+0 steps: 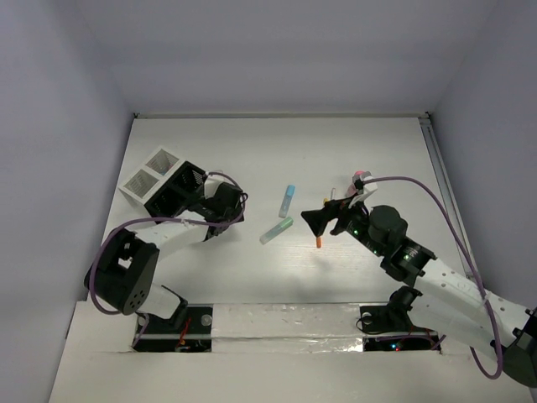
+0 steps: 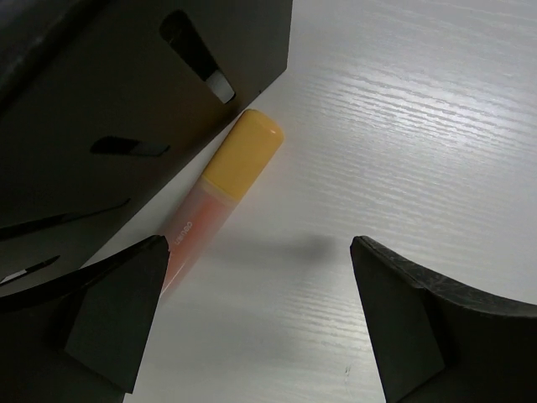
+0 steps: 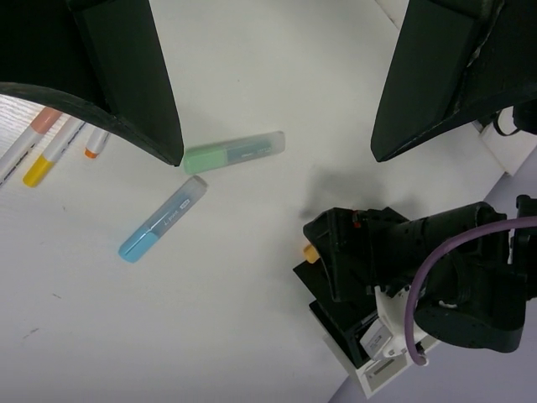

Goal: Sort the stationery into containers
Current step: Move the pen to the center of the board.

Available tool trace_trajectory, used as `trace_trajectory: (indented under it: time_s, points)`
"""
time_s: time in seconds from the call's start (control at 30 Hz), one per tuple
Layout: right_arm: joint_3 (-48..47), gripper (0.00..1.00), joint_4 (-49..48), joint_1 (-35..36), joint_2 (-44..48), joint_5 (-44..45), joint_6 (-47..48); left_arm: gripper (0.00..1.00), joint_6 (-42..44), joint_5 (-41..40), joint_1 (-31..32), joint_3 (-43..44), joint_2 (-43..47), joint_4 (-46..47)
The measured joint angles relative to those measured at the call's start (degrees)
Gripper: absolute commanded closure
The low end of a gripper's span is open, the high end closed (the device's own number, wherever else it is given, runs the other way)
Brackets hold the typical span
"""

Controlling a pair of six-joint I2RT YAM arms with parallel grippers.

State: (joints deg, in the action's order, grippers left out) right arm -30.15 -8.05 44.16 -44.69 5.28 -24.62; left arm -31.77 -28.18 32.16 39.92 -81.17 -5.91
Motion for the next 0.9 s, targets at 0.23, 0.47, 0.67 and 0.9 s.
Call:
trace_trajectory:
  time_s: [0.23,0.47,0.67,0.9]
  points:
    - [0.0,0.01,0.0,0.0,0.0,-0.2,0.5,0.12,0.4,-0.6,0.5,0.5,-3.6,1.7]
    - [0.0,0.01,0.0,0.0,-1.0,-0.2,0.5,0.11,0.4,0.4,0.5,0.0,-3.0,3.2]
    - [0.0,0.01,0.0,0.0,-2.3,-0.2,0.7,0.10,-0.5,5.6,0.9,-1.4,-1.7,6.0]
    - [0.0,0.01,-0.1,0.0,-3.5,-0.4,0.9,0.09,-1.8,8.0,5.6,-1.3,-1.2,7.2]
